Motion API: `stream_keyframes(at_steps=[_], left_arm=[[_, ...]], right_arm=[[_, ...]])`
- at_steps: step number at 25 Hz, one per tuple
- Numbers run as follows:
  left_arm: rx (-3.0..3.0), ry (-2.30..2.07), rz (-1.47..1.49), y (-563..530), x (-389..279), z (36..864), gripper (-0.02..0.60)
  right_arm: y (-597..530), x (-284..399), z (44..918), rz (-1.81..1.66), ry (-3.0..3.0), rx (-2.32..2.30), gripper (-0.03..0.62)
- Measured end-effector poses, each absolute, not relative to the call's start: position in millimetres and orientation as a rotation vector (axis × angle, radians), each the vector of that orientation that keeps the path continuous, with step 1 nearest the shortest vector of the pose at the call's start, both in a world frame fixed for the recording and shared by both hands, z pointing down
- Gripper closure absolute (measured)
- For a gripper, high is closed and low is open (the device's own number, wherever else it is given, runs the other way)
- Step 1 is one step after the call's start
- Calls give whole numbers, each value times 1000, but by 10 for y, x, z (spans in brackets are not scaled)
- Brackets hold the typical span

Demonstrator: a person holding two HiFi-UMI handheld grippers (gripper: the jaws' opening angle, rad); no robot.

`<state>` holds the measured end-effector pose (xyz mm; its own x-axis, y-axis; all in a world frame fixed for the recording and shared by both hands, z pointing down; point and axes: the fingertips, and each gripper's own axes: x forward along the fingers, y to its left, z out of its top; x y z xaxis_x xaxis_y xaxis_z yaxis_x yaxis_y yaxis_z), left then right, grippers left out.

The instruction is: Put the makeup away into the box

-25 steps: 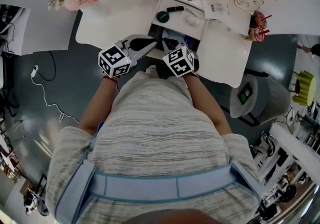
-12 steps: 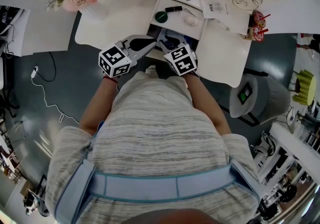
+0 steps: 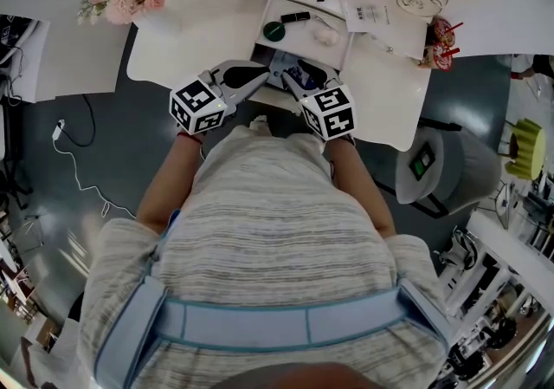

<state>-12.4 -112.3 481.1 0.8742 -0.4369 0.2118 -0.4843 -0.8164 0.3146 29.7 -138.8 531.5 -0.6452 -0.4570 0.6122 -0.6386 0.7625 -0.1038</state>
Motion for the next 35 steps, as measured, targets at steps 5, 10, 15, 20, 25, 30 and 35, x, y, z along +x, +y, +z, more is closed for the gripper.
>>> stream_keyframes(at_steps=[5,10,15,20,25,30,35], left_arm=[[2699,-667,186,-1119,-77,4781,566],[2703,-671,193,-1120,-72,4784,566],[2702,-667,197,-1106,-41,4794,566],[2702,-662,203,-1078,-14,4819,566],[2699,-660,212,-1057,5,4815,566],[2698,-663,220,-1037,10,4821,566],[2690,-672,222,-1027,-2,4829,566]], right_arm=[[-1329,343,5162,390,-2396,813,451],[-1369,476,5033,257,-2359,830,453],[-1586,714,5007,195,-2301,901,453],[-1802,868,5069,213,-2272,958,441],[-2009,968,5234,206,-2210,970,418],[-2166,1020,5358,190,-2154,970,416],[-2315,1074,5452,229,-2125,1005,410]])
